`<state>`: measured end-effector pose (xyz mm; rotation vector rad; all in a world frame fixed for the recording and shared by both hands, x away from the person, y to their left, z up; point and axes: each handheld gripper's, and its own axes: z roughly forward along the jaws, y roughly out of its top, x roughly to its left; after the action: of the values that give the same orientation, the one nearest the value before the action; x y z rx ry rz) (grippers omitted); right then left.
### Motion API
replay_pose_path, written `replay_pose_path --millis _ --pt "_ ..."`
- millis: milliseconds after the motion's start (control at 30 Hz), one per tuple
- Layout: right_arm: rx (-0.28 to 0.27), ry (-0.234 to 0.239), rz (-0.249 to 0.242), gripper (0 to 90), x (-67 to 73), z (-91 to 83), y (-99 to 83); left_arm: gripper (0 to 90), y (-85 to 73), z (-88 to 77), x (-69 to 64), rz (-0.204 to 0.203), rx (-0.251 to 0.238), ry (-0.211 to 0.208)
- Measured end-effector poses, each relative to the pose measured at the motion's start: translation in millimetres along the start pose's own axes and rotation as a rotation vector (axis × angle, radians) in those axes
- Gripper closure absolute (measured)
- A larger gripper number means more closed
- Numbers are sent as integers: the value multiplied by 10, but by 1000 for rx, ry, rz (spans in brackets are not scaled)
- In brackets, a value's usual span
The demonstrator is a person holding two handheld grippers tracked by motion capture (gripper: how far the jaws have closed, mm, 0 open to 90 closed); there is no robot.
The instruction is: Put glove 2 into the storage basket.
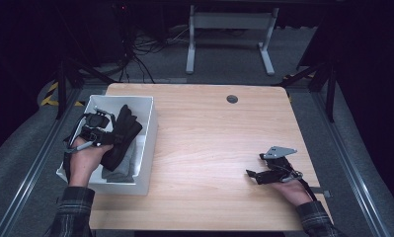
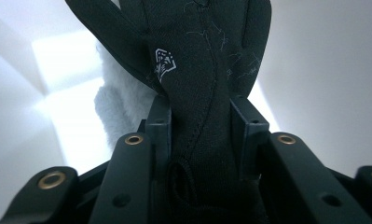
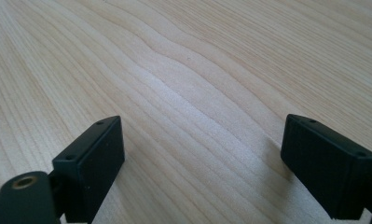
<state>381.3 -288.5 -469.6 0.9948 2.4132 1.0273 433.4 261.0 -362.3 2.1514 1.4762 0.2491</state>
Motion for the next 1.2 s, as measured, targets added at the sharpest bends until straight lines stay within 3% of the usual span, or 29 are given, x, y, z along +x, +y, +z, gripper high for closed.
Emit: replay_pose_path --millis 100,233,267,300,367,567,700,900,1200 --pt "0 0 0 137 0 0 0 614 -34 71 21 -13 17 4" --pt "0 0 0 137 0 0 0 452 -50 120 24 -13 30 10" --pt "0 0 0 137 0 0 0 452 -52 131 24 -16 34 14" --pt "0 0 0 137 0 0 0 367 -52 139 21 -12 37 17" --pt "0 0 0 137 0 0 0 284 -48 148 14 -7 34 31" --pt "0 0 0 137 0 0 0 167 12 60 -12 8 -1 61" --pt "0 0 0 137 0 0 0 150 74 -50 -31 23 -27 70" --pt "1 0 -1 137 -1 -1 1 149 147 -173 -102 41 -75 43" --pt "1 3 -1 136 -1 -3 -1 149 291 -267 -388 101 -143 -32"
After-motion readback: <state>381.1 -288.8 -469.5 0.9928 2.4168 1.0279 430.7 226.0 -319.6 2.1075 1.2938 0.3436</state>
